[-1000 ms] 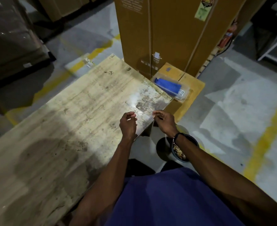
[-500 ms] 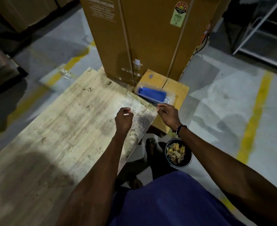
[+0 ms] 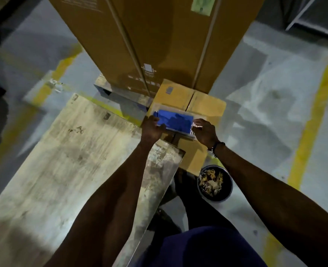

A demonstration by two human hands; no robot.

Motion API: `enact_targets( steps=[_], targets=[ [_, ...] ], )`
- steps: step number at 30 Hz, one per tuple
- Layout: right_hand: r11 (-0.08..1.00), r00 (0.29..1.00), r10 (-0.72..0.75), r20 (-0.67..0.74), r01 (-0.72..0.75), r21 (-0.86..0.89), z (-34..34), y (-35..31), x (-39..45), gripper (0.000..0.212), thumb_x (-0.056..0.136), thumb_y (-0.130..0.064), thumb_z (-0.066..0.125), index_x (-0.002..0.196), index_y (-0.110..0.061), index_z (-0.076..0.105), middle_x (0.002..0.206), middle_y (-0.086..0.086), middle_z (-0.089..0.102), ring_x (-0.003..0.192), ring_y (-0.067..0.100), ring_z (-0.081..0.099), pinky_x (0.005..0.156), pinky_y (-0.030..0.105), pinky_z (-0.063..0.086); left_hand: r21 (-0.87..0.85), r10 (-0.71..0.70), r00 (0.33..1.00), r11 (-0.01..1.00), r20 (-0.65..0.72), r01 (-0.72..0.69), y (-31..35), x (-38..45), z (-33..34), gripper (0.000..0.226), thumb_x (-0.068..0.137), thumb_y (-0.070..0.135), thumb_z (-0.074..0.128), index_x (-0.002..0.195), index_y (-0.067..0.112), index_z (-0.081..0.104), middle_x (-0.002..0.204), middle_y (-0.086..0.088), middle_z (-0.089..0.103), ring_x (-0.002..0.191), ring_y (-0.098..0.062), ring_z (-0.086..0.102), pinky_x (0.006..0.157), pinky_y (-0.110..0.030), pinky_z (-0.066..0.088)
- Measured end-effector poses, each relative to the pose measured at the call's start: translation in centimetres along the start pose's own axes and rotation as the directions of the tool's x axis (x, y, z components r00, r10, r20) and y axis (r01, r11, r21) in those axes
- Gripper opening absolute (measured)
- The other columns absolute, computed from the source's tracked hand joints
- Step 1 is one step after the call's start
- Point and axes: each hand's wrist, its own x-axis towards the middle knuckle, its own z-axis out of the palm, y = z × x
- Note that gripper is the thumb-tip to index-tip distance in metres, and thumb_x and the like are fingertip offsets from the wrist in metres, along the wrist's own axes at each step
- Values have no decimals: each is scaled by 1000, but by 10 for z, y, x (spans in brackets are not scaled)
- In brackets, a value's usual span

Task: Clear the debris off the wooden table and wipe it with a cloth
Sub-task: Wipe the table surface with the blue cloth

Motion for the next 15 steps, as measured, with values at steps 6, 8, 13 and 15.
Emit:
enact_targets(
  steps=[6,8,13,15],
  targets=[
    [994,979,110,171,-105,-39,20,4,56,46,107,-15,61,150,-1,53,158,20,50,144,38,49,117,37,33,130,63,998,989,27,-66,-21,63,39,48,89,11,83,127,-10,64,127,-28,67,123,-39,63,97,-34,40],
    [993,975,120,189,-114,-42,33,13,73,45,108,-18,60,149,-2,53,159,17,48,148,34,44,116,29,28,120,20,998,992,64,-28,-28,79,49,45,88,10,84,124,-9,65,125,-26,67,120,-38,65,89,-27,43],
    [994,975,106,195,-96,-56,54,27,90,38,106,-13,62,141,2,61,149,21,59,140,36,53,112,29,32,68,-25,998,997,57,21,-31,101,63,56,79,35,80,117,-6,69,120,-15,69,113,-26,67,90,-25,47],
    [997,985,71,157,-64,-49,56,28,89,35,104,-9,62,137,4,64,145,22,62,137,36,55,110,27,34,100,-75,995,993,68,68,-29,103,62,43,89,20,79,124,-4,68,124,-13,67,118,-25,65,89,-22,44]
  ],
)
